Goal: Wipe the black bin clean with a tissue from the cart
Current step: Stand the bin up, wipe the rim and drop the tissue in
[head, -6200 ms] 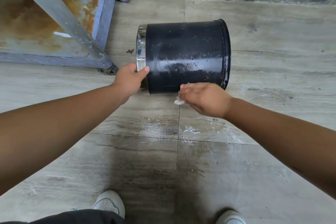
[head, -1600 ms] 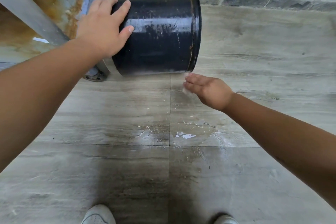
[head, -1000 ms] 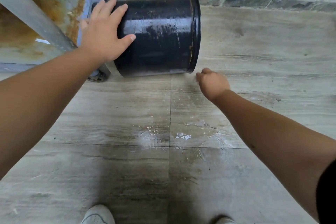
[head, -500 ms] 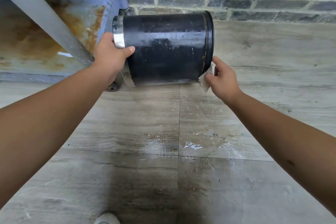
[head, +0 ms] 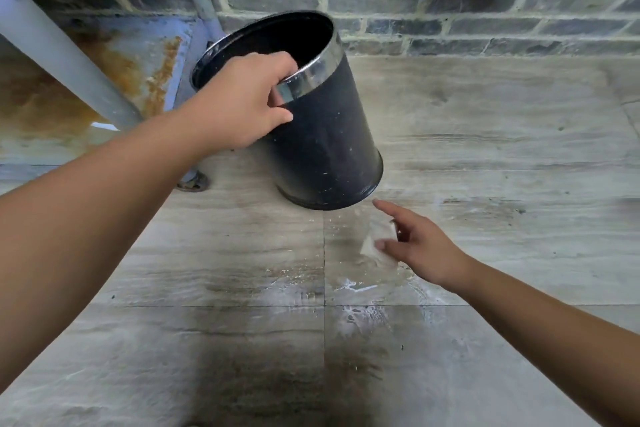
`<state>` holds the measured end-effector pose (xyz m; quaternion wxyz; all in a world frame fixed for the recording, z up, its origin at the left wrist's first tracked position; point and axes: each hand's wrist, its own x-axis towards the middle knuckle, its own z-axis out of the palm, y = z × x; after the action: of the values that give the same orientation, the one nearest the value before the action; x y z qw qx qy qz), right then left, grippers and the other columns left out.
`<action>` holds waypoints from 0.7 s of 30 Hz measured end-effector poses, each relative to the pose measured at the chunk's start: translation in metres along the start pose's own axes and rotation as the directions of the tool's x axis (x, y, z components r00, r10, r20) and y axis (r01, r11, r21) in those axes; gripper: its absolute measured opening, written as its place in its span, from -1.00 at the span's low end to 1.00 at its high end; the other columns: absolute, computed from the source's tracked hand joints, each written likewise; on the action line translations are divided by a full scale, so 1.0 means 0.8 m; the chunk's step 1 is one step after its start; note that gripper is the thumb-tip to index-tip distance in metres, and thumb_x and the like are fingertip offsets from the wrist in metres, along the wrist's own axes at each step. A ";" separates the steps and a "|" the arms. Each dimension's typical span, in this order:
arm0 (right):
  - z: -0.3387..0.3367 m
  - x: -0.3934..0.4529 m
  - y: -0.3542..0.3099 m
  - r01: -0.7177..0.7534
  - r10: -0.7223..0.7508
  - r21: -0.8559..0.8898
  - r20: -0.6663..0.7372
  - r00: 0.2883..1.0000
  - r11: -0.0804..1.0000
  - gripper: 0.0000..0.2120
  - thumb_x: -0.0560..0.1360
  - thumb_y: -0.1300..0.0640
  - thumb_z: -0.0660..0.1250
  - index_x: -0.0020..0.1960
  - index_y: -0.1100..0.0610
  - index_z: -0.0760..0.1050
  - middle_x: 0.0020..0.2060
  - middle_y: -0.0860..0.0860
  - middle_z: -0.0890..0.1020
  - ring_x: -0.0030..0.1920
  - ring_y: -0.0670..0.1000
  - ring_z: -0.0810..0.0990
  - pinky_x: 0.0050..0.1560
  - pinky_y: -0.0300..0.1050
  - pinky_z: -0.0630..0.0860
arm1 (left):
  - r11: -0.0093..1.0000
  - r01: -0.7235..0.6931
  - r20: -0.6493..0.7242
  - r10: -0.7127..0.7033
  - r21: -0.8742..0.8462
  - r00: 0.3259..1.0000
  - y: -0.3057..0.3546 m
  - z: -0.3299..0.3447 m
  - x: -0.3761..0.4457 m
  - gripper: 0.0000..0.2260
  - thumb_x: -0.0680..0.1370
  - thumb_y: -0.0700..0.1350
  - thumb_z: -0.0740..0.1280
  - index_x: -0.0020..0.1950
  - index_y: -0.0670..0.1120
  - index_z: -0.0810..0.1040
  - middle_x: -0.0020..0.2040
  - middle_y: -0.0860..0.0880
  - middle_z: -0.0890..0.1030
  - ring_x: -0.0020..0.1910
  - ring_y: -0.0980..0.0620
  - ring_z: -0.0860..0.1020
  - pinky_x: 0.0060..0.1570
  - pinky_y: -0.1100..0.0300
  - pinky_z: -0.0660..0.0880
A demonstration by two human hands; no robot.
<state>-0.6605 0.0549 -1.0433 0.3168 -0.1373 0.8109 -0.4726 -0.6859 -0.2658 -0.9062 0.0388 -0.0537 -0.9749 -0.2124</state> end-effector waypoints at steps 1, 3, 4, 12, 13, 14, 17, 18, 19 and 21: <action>0.000 -0.005 -0.003 0.007 -0.005 0.063 -0.020 1.000 0.998 -0.44 0.49 0.26 0.44 0.40 -0.09 0.41 -0.41 -0.22 0.42 -0.42 -0.21 0.39 -0.31 -0.37 0.42 | 0.999 -0.042 0.035 0.041 0.034 0.999 0.006 0.004 -0.002 -0.72 0.42 -0.18 0.49 0.03 -0.05 0.47 -0.20 0.04 0.58 -0.06 -0.01 0.48 -0.10 0.13 0.32; -0.004 -0.012 -0.015 0.031 -0.016 0.192 -0.079 0.997 0.981 -0.49 0.49 0.28 0.43 0.33 -0.13 0.47 -0.33 -0.22 0.51 -0.33 -0.17 0.48 -0.28 -0.31 0.47 | 0.990 -0.121 0.109 0.113 0.070 0.988 0.016 0.011 -0.004 -0.76 0.43 -0.20 0.48 0.01 -0.07 0.49 -0.21 0.06 0.55 -0.05 0.01 0.41 -0.10 0.15 0.27; -0.007 -0.014 -0.022 0.046 -0.018 0.258 -0.111 0.994 0.965 -0.51 0.49 0.30 0.42 0.28 -0.16 0.49 -0.26 -0.15 0.58 -0.26 -0.14 0.55 -0.21 -0.27 0.53 | 0.984 -0.159 0.148 0.146 0.080 0.978 0.021 0.016 -0.005 -0.78 0.44 -0.20 0.48 0.01 -0.08 0.50 -0.21 0.07 0.53 -0.06 0.02 0.39 -0.10 0.16 0.27; -0.018 0.009 -0.059 0.168 0.013 0.416 -0.398 0.917 0.894 -0.67 0.51 0.34 0.35 0.13 -0.05 0.48 -0.08 -0.03 0.59 -0.11 -0.01 0.60 -0.16 -0.05 0.62 | 0.936 -0.307 0.339 0.236 0.173 0.911 0.045 0.043 -0.015 -0.87 0.52 -0.16 0.40 0.03 -0.03 0.51 -0.20 0.10 0.47 -0.02 0.04 0.33 -0.03 0.09 0.28; -0.017 0.011 -0.061 0.176 0.014 0.409 -0.420 0.907 0.895 -0.69 0.51 0.33 0.35 0.11 -0.04 0.47 -0.10 -0.03 0.58 -0.13 -0.02 0.60 -0.19 -0.08 0.61 | 0.944 -0.289 0.319 0.227 0.162 0.920 0.046 0.045 -0.017 -0.87 0.52 -0.15 0.40 0.03 -0.04 0.51 -0.19 0.09 0.49 -0.02 0.02 0.35 -0.04 0.07 0.31; -0.016 0.013 -0.063 0.181 0.009 0.391 -0.437 0.900 0.902 -0.70 0.50 0.32 0.35 0.10 -0.02 0.46 -0.11 -0.02 0.59 -0.13 -0.02 0.59 -0.19 -0.06 0.60 | 0.953 -0.263 0.286 0.213 0.148 0.934 0.049 0.049 -0.020 -0.87 0.52 -0.15 0.40 0.03 -0.04 0.50 -0.18 0.08 0.50 -0.02 0.01 0.37 -0.05 0.05 0.36; -0.011 0.021 -0.071 0.199 -0.014 0.332 -0.485 0.874 0.922 -0.73 0.47 0.27 0.36 0.04 -0.05 0.43 -0.12 0.01 0.59 -0.13 0.00 0.59 -0.05 0.14 0.60 | 0.975 -0.190 0.171 0.169 0.114 0.971 0.063 0.069 -0.019 -0.86 0.52 -0.12 0.39 0.02 -0.01 0.46 -0.16 0.06 0.51 -0.04 -0.01 0.39 -0.19 0.04 0.36; -0.010 0.025 -0.075 0.211 -0.019 0.322 -0.509 0.861 0.923 -0.74 0.45 0.23 0.37 0.02 -0.06 0.42 -0.16 -0.04 0.59 -0.15 -0.04 0.59 -0.04 0.13 0.60 | 0.978 -0.177 0.155 0.159 0.113 0.975 0.070 0.079 -0.014 -0.86 0.52 -0.11 0.38 0.01 -0.02 0.44 -0.15 0.04 0.50 -0.04 -0.02 0.39 -0.21 0.05 0.33; -0.011 0.030 -0.079 0.226 -0.028 0.307 -0.537 0.843 0.924 -0.75 0.42 0.19 0.37 -0.01 -0.07 0.40 -0.21 -0.12 0.59 -0.20 -0.09 0.57 -0.07 0.07 0.59 | 0.977 -0.170 0.152 0.150 0.126 0.977 0.080 0.091 -0.007 -0.86 0.53 -0.10 0.38 0.00 -0.03 0.43 -0.14 0.03 0.49 -0.03 -0.04 0.40 -0.21 0.05 0.32; -0.013 0.041 -0.088 0.251 -0.055 0.262 -0.583 0.811 0.932 -0.75 0.40 0.16 0.38 -0.05 -0.08 0.37 -0.31 -0.21 0.52 -0.29 -0.17 0.51 -0.12 -0.04 0.55 | 0.969 -0.163 0.158 0.134 0.187 0.978 0.098 0.110 0.007 -0.85 0.55 -0.10 0.36 -0.05 -0.05 0.38 -0.17 0.01 0.43 -0.04 -0.07 0.40 -0.19 0.04 0.31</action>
<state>-0.6976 0.0081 -0.9922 0.0404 -0.0021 0.7642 -0.6437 -0.6869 -0.1577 -0.9536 -0.0108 -0.1376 -0.9847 -0.1060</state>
